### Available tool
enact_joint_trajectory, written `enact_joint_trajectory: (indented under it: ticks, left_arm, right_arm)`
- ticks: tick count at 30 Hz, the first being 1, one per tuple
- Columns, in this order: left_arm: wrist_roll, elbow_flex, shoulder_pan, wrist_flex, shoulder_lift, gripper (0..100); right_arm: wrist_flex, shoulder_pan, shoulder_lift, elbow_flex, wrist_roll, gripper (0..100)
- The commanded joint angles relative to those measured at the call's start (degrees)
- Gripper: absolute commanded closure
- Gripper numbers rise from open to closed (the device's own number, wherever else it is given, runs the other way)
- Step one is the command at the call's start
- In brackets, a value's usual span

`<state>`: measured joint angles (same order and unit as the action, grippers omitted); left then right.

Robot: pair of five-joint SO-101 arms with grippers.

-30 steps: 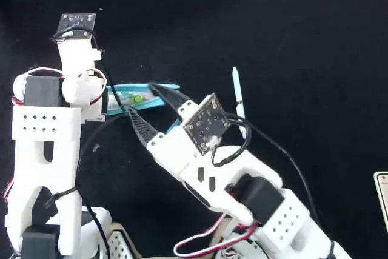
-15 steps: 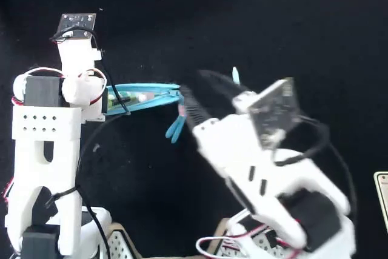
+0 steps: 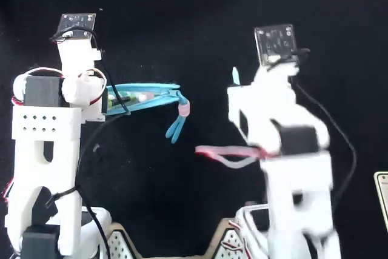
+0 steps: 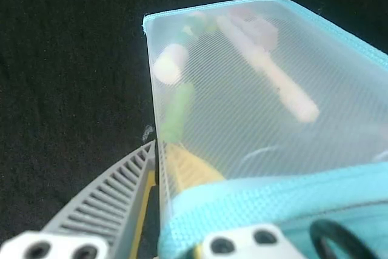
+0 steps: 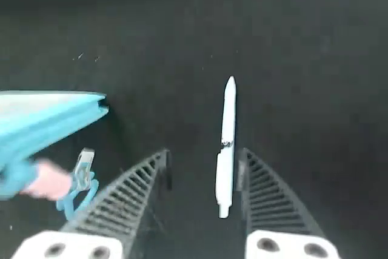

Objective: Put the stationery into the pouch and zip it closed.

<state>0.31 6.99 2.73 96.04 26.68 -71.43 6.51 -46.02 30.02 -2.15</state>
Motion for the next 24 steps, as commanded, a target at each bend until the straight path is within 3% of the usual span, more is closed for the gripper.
enact_joint_trajectory:
  ticks: [1,15,20,24]
  left_arm:
    - [0.09,0.48,-0.66,-0.18,-0.09,97]
    - [0.09,0.48,-0.57,0.00,0.00,97]
    - [0.09,0.48,-0.57,0.09,0.18,97]
    - [0.09,0.48,-0.57,0.09,0.09,97]
  right_arm:
    - [3.16,-1.67,15.60,-4.70,-0.53,82.5]
    - [6.86,-1.76,52.70,-25.54,-0.35,82.8]
    - [6.33,-4.84,63.96,-35.65,-0.26,82.8]
    - [4.48,-6.42,71.60,-43.82,4.13,82.8]
